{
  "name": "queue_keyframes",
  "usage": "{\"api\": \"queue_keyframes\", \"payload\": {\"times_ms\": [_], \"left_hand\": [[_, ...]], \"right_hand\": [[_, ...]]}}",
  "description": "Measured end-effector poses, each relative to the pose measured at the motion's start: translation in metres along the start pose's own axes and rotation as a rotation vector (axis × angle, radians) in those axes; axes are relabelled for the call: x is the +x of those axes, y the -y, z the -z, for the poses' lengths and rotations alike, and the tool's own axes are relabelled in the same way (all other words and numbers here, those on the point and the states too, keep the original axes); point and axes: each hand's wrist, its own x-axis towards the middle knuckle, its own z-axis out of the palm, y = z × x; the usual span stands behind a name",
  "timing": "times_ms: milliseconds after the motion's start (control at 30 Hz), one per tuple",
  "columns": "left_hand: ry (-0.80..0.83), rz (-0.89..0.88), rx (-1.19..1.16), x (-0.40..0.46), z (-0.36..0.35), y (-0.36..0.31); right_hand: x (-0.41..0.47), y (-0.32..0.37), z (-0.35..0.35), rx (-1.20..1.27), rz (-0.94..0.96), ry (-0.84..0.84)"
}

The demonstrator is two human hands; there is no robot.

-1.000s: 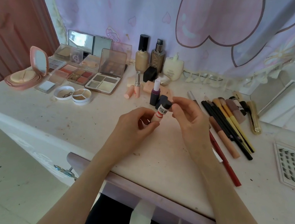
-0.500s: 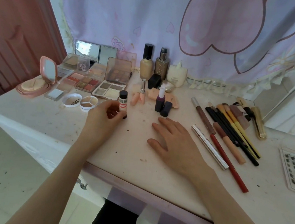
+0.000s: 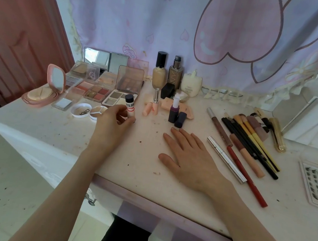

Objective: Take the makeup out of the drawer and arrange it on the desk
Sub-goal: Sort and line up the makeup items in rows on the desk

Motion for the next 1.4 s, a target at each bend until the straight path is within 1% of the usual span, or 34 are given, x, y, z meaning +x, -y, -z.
{"api": "queue_keyframes", "payload": {"times_ms": [133,167,233,300,333,433,500,567,633,700,867,967,1067,1133,1200,1267,1300,1333,1400], "left_hand": [[-0.03,0.054,-0.035,-0.02,0.003,-0.006],[-0.033,0.044,-0.027,-0.03,0.001,-0.009],[-0.009,-0.043,0.055,-0.051,-0.004,-0.017],[0.073,-0.177,0.169,-0.065,-0.011,-0.025],[0.13,-0.23,0.214,-0.067,-0.015,-0.028],[0.304,-0.373,0.336,-0.068,-0.027,-0.04],[0.38,-0.461,0.434,-0.066,-0.039,-0.046],[0.425,-0.489,0.498,-0.064,-0.05,-0.051],[0.45,-0.487,0.558,-0.061,-0.058,-0.052],[0.463,-0.483,0.591,-0.06,-0.062,-0.051],[0.468,-0.471,0.578,-0.06,-0.061,-0.049],[0.475,-0.469,0.569,-0.06,-0.06,-0.05],[0.477,-0.471,0.547,-0.06,-0.058,-0.051],[0.46,-0.483,0.512,-0.061,-0.056,-0.05],[0.436,-0.491,0.426,-0.062,-0.054,-0.051],[0.411,-0.456,0.256,-0.062,-0.051,-0.052],[0.405,-0.4,0.132,-0.062,-0.048,-0.053],[0.399,-0.328,-0.009,-0.061,-0.045,-0.054],[0.348,-0.224,-0.266,-0.06,-0.039,-0.056]], "right_hand": [[-0.001,0.001,0.001,0.061,0.012,-0.062],[-0.002,0.001,0.002,0.107,0.011,-0.099],[-0.002,0.001,0.008,0.269,-0.01,-0.209],[-0.004,-0.001,0.017,0.432,-0.06,-0.323],[-0.005,-0.003,0.022,0.461,-0.085,-0.37],[-0.011,-0.019,0.038,0.463,-0.164,-0.479],[-0.019,-0.037,0.047,0.427,-0.255,-0.527],[-0.03,-0.061,0.052,0.319,-0.369,-0.529],[-0.041,-0.079,0.053,0.25,-0.5,-0.479],[-0.05,-0.086,0.051,0.174,-0.584,-0.439],[-0.059,-0.089,0.039,0.081,-0.626,-0.466],[-0.058,-0.089,0.036,0.036,-0.657,-0.423],[-0.057,-0.087,0.037,0.016,-0.655,-0.405],[-0.057,-0.085,0.043,0.071,-0.64,-0.476],[-0.054,-0.079,0.052,0.163,-0.62,-0.576],[-0.048,-0.066,0.06,0.318,-0.578,-0.625],[-0.045,-0.057,0.063,0.41,-0.531,-0.627],[-0.041,-0.047,0.064,0.513,-0.477,-0.61],[-0.034,-0.028,0.062,0.708,-0.383,-0.508]]}}
